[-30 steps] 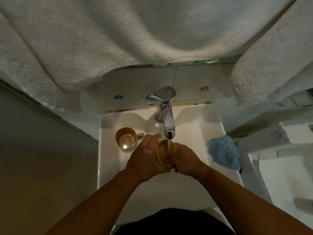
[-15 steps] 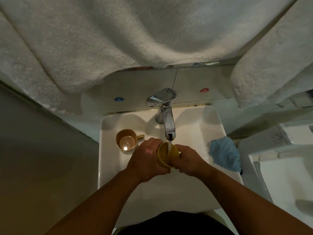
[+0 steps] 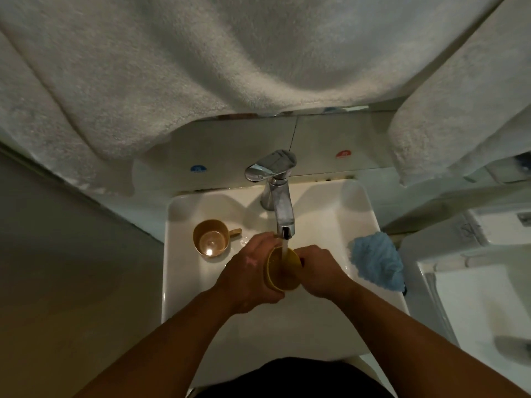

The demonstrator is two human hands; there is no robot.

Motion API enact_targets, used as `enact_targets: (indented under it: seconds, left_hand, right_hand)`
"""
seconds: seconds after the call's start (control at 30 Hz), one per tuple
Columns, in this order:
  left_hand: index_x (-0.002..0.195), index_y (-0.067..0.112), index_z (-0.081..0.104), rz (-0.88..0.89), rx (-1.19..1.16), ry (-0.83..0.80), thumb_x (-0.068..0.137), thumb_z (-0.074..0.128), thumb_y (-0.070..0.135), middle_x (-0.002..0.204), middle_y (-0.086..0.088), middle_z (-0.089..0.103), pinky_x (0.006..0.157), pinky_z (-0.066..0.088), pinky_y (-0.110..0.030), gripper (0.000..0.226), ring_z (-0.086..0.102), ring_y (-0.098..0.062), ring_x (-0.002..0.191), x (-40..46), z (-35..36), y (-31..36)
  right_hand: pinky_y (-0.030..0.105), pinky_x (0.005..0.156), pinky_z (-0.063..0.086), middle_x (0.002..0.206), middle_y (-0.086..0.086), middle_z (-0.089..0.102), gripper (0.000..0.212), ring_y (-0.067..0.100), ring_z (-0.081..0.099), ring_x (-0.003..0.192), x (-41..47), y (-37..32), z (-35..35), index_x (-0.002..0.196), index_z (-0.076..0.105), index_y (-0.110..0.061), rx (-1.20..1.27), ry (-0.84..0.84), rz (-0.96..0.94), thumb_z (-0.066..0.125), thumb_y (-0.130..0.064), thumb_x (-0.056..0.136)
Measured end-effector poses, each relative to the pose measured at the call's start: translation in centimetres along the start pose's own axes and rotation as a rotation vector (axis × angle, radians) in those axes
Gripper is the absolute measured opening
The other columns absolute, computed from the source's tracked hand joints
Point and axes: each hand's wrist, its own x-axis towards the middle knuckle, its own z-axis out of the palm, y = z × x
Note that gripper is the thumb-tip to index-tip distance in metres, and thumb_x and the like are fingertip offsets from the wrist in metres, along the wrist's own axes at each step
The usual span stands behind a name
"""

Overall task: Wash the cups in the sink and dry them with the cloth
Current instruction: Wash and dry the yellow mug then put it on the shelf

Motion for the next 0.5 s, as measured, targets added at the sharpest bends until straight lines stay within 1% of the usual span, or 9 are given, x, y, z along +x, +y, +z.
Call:
enact_targets:
  seconds: [0.03,0.1,0.17,0.2,0.27,0.33,0.4,0.47,0.5]
  left_hand:
    - [0.139,0.024,0.047,0.018,-0.030,-0.007,0.057,0.093,0.032,0.140,0.004,0.050,0.096,0.049,-0.022,0.094,0.049,-0.005,0.120,0.1,0.0,0.1]
    - [0.141,0.026,0.044,-0.011,-0.100,0.030,0.058,0.091,0.032,0.134,0.007,0.054,0.095,0.053,-0.029,0.095,0.052,-0.004,0.117,0.1,0.2,0.3]
    - [0.144,0.021,0.041,-0.088,-0.119,0.085,0.053,0.093,0.047,0.135,0.005,0.053,0.097,0.051,-0.027,0.107,0.053,-0.007,0.117,0.1,0.5,0.4]
    - [0.140,0.019,0.044,-0.111,-0.116,0.109,0.050,0.093,0.055,0.131,0.004,0.055,0.094,0.051,-0.024,0.109,0.055,-0.007,0.113,0.1,0.6,0.4]
    - [0.126,0.024,0.050,-0.118,-0.115,0.115,0.048,0.093,0.056,0.116,0.009,0.059,0.082,0.053,-0.022,0.094,0.059,-0.005,0.098,0.1,0.4,0.6]
    - [0.121,0.029,0.052,-0.102,-0.111,0.065,0.051,0.094,0.046,0.109,0.013,0.061,0.078,0.055,-0.028,0.084,0.061,-0.005,0.094,0.3,-0.1,0.5]
    - [0.130,0.034,0.050,-0.075,-0.117,-0.007,0.054,0.093,0.041,0.118,0.015,0.062,0.085,0.055,-0.030,0.087,0.060,-0.005,0.101,0.5,-0.4,0.3]
    - [0.136,0.040,0.043,-0.045,-0.121,-0.026,0.056,0.091,0.043,0.128,0.017,0.055,0.092,0.051,-0.024,0.093,0.055,-0.002,0.110,0.5,-0.5,0.0]
    - [0.139,0.040,0.039,-0.053,-0.114,-0.029,0.055,0.090,0.049,0.132,0.017,0.050,0.095,0.048,-0.021,0.099,0.051,-0.001,0.114,0.4,-0.4,-0.2]
  right_hand:
    - [0.028,0.069,0.049,0.079,-0.003,0.068,0.029,0.018,0.065,0.074,0.1,-0.2,-0.1,0.080,0.067,-0.016,-0.019,0.035,0.011,0.056,-0.035,0.099]
    - [0.033,0.069,0.055,0.077,0.002,0.069,0.034,0.021,0.066,0.071,0.1,-0.8,0.2,0.079,0.067,-0.012,0.005,0.079,0.034,0.054,-0.035,0.101]
    - [0.031,0.059,0.056,0.064,0.003,0.067,0.038,0.018,0.064,0.055,-0.2,-1.2,0.7,0.073,0.066,-0.011,0.138,0.041,0.072,0.054,-0.034,0.101]
    - [0.030,0.054,0.053,0.055,0.001,0.064,0.042,0.015,0.061,0.047,-0.4,-1.2,0.8,0.069,0.064,-0.012,0.262,0.002,0.098,0.054,-0.035,0.102]
    - [0.027,0.053,0.050,0.049,-0.001,0.060,0.042,0.011,0.056,0.043,-0.6,-1.1,0.5,0.064,0.061,-0.015,0.375,-0.072,0.122,0.054,-0.034,0.101]
    - [0.024,0.057,0.048,0.056,-0.004,0.061,0.037,0.009,0.057,0.050,-0.1,-0.7,0.2,0.066,0.061,-0.019,0.180,-0.070,0.087,0.055,-0.034,0.100]
    - [0.027,0.061,0.047,0.067,-0.003,0.065,0.044,0.014,0.061,0.062,0.1,-0.5,0.2,0.071,0.063,-0.017,-0.045,0.021,0.079,0.048,-0.044,0.103]
    - [0.034,0.068,0.053,0.072,0.005,0.070,0.059,0.021,0.066,0.068,0.1,-0.4,0.2,0.074,0.068,-0.010,-0.044,0.126,0.085,0.039,-0.053,0.104]
    - [0.037,0.072,0.055,0.074,0.008,0.071,0.061,0.024,0.067,0.070,0.0,-0.5,0.2,0.078,0.069,-0.008,-0.029,0.138,0.082,0.037,-0.052,0.105]
